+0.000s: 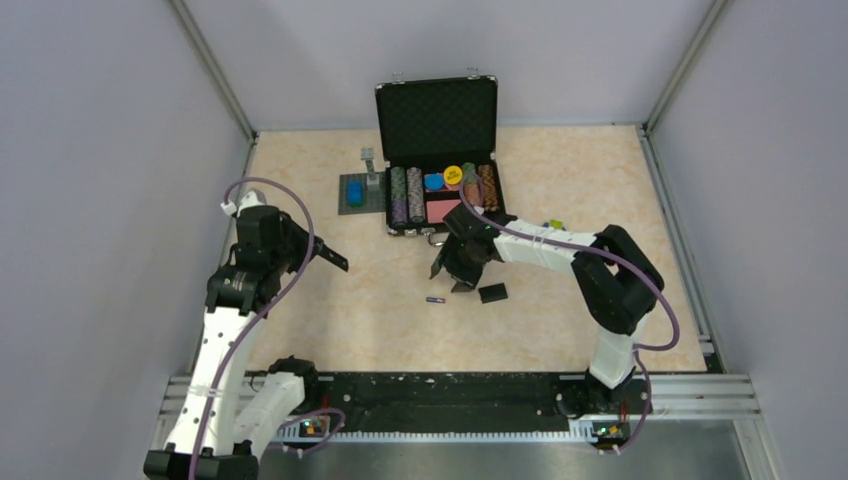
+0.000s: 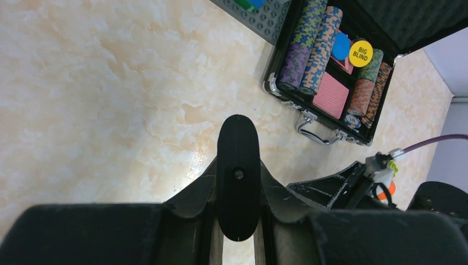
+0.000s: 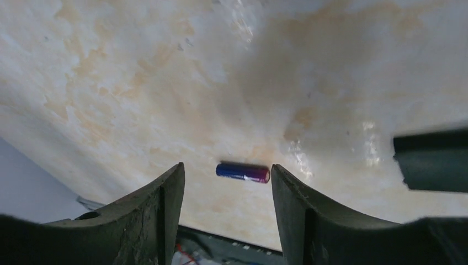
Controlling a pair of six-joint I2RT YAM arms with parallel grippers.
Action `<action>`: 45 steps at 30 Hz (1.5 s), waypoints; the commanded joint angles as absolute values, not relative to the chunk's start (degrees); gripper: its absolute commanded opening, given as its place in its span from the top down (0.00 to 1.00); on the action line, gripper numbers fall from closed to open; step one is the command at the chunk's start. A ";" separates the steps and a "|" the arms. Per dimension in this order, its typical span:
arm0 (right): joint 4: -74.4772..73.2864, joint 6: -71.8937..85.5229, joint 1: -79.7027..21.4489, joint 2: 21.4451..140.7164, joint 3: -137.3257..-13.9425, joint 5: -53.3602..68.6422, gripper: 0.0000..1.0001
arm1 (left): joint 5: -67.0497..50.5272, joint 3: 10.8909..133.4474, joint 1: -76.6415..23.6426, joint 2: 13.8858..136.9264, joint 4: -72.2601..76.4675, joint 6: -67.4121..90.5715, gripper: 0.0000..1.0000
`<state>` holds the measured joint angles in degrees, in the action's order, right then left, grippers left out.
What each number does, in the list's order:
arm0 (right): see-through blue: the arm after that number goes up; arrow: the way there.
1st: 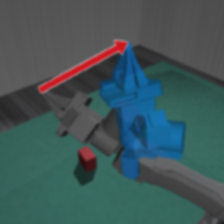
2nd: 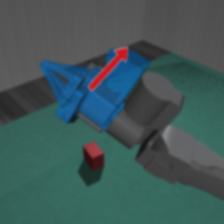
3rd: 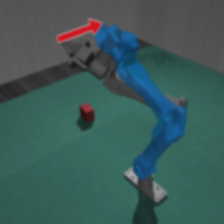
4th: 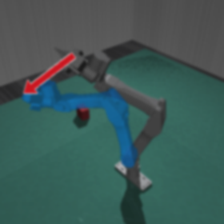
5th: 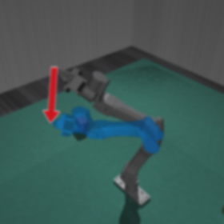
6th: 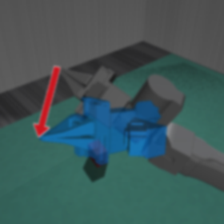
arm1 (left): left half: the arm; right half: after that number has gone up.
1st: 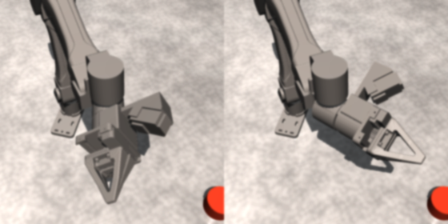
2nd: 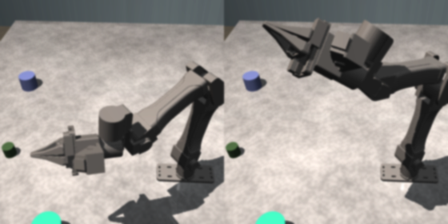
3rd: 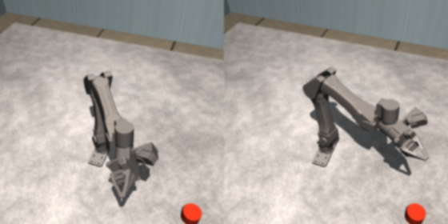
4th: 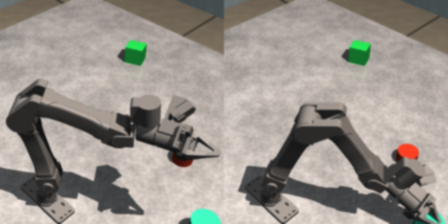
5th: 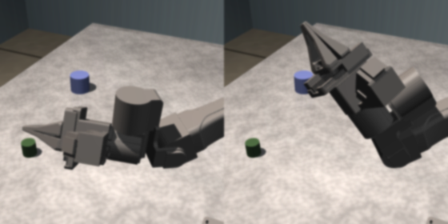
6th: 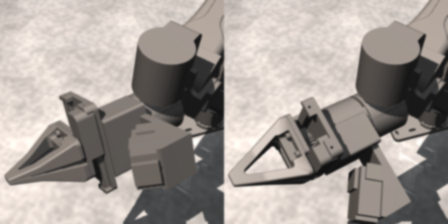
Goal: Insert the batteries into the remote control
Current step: Pick up the battery from the center of the board.
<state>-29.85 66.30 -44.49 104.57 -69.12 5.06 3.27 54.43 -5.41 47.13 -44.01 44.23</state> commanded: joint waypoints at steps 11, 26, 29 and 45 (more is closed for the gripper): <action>-28.71 99.30 -45.13 101.91 -66.63 15.00 0.48 | 5.24 54.43 -4.29 47.57 -37.95 42.25 1.00; -24.50 107.48 -46.07 106.99 -65.10 16.97 0.56 | 3.42 55.04 -1.03 50.56 -36.59 40.10 1.00; -24.52 108.38 -46.09 107.44 -64.84 16.00 0.59 | 2.68 54.93 -0.43 50.77 -36.19 40.06 1.00; -30.58 108.78 -46.89 107.93 -65.31 12.87 0.59 | 1.40 53.58 1.28 50.47 -35.74 40.29 1.00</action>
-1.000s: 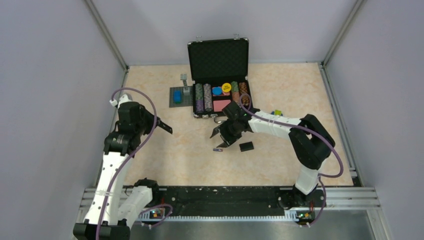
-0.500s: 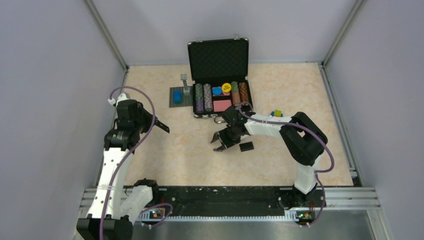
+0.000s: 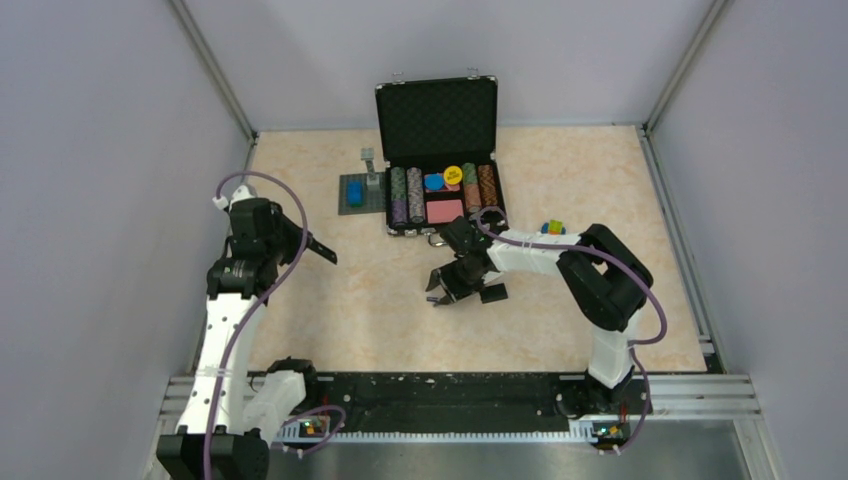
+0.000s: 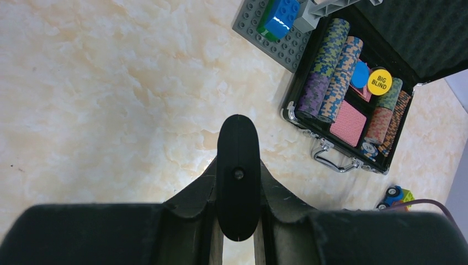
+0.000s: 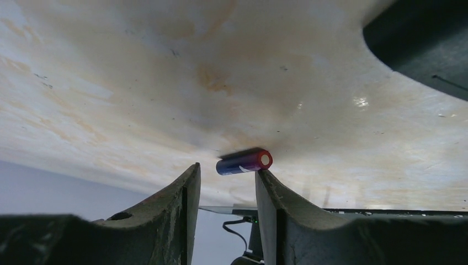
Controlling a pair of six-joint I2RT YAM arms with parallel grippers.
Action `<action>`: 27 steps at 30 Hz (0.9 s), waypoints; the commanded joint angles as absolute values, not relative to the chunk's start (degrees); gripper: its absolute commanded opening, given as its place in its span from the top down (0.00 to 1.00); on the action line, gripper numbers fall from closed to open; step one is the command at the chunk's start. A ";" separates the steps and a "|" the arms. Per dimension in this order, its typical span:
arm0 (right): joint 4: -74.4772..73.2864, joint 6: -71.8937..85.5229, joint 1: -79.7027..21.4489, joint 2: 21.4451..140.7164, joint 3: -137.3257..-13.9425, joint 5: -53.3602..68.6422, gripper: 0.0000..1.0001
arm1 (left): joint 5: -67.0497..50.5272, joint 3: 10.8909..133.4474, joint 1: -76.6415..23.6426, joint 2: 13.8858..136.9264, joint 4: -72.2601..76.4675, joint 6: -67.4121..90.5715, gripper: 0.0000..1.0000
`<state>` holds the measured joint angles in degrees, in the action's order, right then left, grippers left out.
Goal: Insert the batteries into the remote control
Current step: Pick up the battery from the center of the board.
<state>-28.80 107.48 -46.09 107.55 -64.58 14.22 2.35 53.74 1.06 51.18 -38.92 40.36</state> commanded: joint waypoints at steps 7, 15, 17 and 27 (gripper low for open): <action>-30.62 108.98 -47.06 108.30 -64.28 12.25 0.64 | 1.14 53.26 1.41 49.54 -36.37 40.30 1.00; -31.58 108.57 -47.79 108.78 -64.11 11.49 0.80 | 0.89 53.04 1.54 48.87 -36.54 40.56 1.00; -32.20 108.44 -48.12 108.95 -64.28 11.33 0.81 | 0.85 52.87 1.55 48.73 -36.19 40.61 1.00; -39.36 106.65 -48.50 111.05 -67.44 7.52 0.71 | 0.64 51.18 1.63 47.57 -34.56 41.73 1.00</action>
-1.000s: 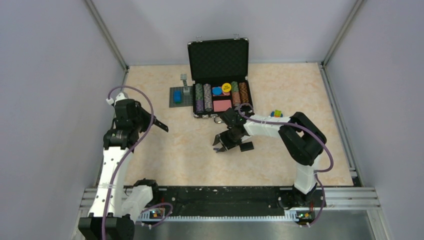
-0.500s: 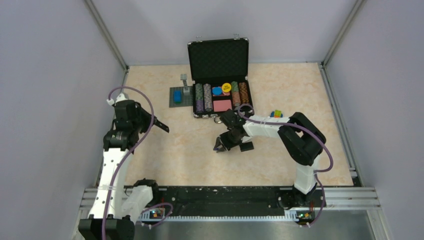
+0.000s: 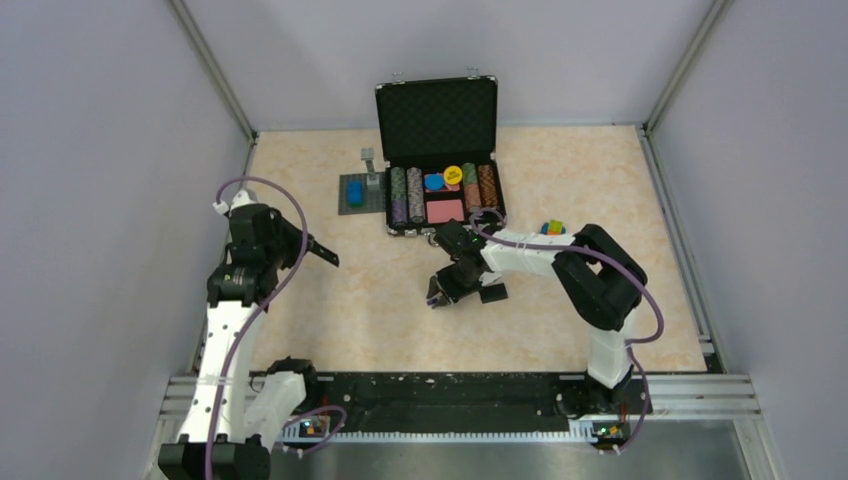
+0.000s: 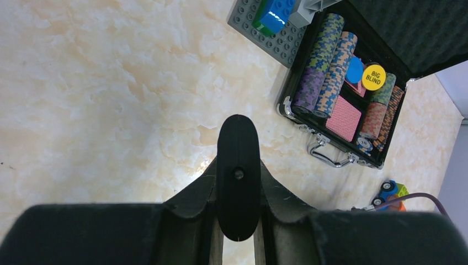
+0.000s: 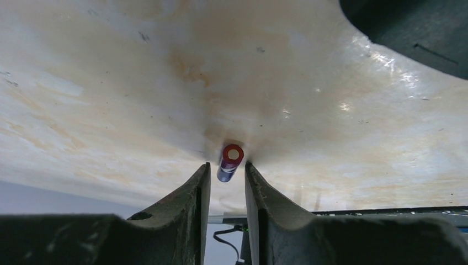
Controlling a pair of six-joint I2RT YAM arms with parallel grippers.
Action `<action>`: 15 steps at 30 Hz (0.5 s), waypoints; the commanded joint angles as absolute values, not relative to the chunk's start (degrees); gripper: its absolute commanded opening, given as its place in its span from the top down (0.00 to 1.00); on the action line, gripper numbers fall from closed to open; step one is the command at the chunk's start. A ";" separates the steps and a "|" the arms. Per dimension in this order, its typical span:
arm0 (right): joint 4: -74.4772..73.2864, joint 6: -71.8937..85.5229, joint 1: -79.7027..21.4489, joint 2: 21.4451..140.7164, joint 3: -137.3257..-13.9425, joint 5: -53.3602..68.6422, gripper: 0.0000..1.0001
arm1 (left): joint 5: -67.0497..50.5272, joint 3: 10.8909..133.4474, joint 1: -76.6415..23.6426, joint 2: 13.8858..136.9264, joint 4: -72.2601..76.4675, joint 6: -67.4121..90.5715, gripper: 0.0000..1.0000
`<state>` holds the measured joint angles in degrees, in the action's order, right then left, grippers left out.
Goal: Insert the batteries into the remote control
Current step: Pick up the battery from the center of the board.
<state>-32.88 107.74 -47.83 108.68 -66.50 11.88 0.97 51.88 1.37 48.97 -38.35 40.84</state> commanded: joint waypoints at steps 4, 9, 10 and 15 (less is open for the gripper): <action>-40.14 106.02 -48.43 111.74 -67.63 7.22 0.80 | 0.87 51.08 1.60 47.20 -34.48 41.64 1.00; -40.69 101.87 -48.43 112.16 -70.70 5.38 0.97 | -1.24 50.73 1.58 47.29 -34.01 40.81 1.00; -41.00 100.25 -48.36 112.12 -71.96 4.57 1.00 | -2.44 50.45 1.60 47.37 -33.64 40.49 1.00; -44.84 88.62 -47.66 109.26 -78.86 -2.57 1.00 | -12.09 48.69 1.65 47.73 -29.38 39.06 1.00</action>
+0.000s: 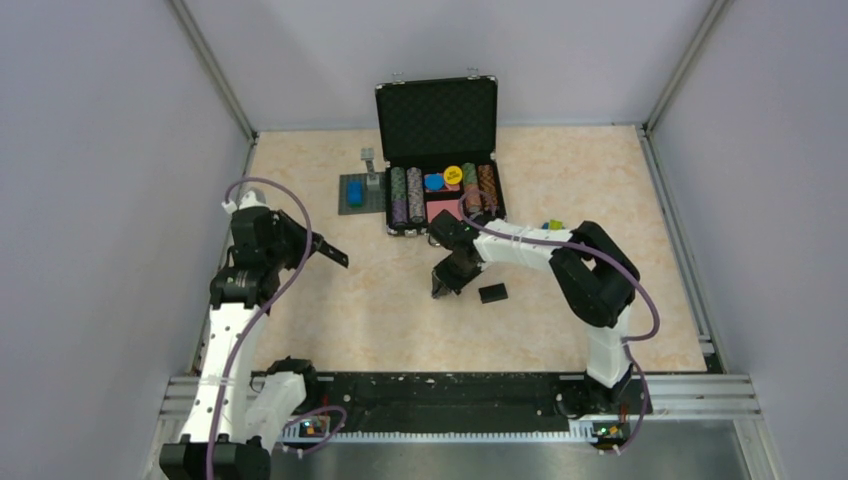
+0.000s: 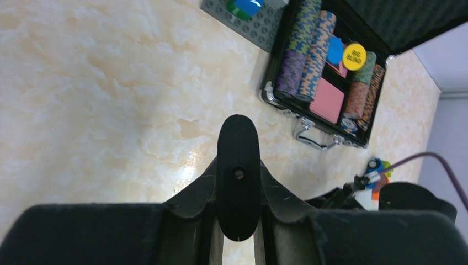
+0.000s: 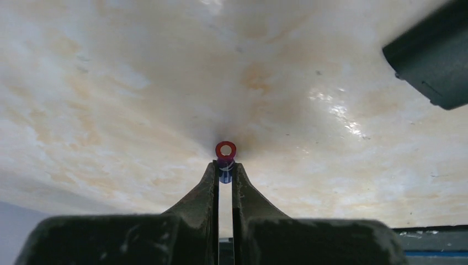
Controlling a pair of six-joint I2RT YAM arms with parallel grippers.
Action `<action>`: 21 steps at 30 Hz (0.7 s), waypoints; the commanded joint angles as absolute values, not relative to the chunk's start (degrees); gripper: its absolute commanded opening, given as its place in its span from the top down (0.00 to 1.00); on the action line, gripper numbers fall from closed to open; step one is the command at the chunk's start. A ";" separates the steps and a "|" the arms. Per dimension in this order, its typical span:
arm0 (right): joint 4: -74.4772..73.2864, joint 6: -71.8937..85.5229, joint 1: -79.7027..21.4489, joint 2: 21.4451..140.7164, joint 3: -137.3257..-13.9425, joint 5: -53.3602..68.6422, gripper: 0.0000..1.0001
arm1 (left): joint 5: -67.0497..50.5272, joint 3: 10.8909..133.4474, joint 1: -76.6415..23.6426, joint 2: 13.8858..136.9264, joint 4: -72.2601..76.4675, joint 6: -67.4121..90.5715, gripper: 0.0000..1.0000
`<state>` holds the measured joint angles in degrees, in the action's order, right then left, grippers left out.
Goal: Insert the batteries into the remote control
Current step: Pick up the battery from the center of the board, then load the battery into the remote control.
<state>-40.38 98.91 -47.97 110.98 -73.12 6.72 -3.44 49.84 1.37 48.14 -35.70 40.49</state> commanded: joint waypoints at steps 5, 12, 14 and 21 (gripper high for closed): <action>-44.19 69.70 -46.38 103.04 -82.24 -10.31 1.00 | -24.44 47.46 1.59 50.12 -23.45 39.45 1.00; -33.89 34.80 -44.91 89.08 -78.80 1.84 1.00 | -47.71 46.21 1.35 57.16 -13.75 40.60 1.00; -30.98 29.40 -44.96 84.72 -76.90 12.45 1.00 | -53.01 47.33 1.22 59.19 -15.31 37.06 1.00; -37.27 21.04 -51.11 79.19 -79.00 26.97 1.00 | -67.88 47.09 -3.04 62.87 -16.35 34.49 1.00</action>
<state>-33.61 31.18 -46.74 79.75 -76.90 16.86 -53.76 46.48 0.19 62.13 -20.05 36.71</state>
